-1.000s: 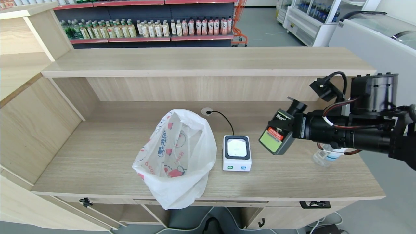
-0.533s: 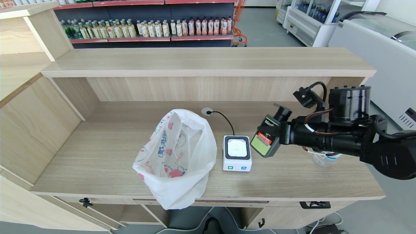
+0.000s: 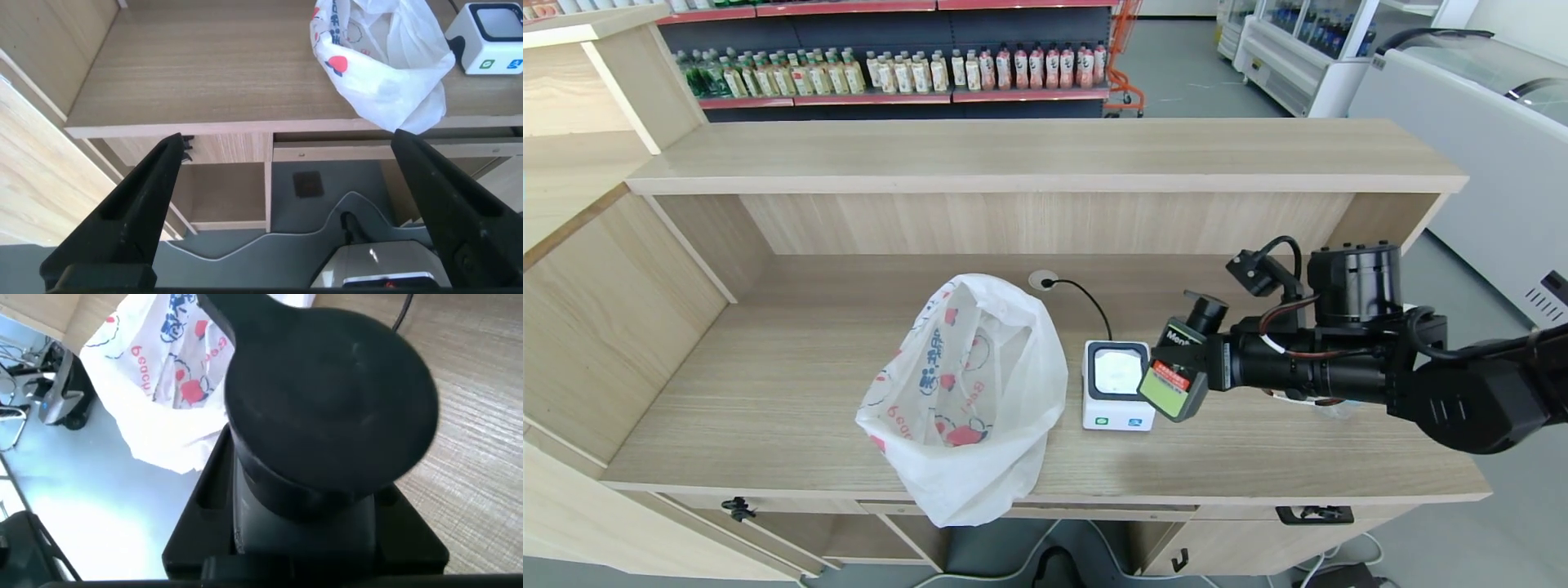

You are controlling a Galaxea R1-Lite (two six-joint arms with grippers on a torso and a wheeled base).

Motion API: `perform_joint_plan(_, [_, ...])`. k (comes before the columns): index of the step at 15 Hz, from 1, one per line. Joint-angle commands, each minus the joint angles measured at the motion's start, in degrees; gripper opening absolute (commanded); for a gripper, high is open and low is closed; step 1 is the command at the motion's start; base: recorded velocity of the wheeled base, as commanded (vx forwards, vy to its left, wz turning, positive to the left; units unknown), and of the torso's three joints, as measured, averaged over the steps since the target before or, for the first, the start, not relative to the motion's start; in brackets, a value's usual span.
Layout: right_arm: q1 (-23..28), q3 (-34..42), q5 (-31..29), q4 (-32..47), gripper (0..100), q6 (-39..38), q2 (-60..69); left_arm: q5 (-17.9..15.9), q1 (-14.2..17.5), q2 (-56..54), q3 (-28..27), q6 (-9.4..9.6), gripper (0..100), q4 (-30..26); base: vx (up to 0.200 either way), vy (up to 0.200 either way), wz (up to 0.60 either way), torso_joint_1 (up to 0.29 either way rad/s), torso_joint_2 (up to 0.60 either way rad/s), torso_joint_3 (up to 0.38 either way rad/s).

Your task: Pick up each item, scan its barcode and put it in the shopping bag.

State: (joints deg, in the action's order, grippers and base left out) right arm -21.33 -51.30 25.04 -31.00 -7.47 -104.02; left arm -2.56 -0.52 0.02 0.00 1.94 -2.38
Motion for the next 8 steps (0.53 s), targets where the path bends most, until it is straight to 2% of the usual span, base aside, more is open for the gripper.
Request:
perform_joint_plan(1, [-0.1,-0.1,0.8,-0.5,0,0.8,-1.2,0.0,0.0,0.0,0.0,0.00,100,0.0,0.000,0.000,0.00,0.000,0.00,0.000])
perform_joint_plan(8, [-0.1,-1.3,2.9,-2.9,0,4.8,-4.3,0.0,0.0,0.0,0.0,0.00,100,0.0,0.000,0.000,0.00,0.000,0.00,0.000])
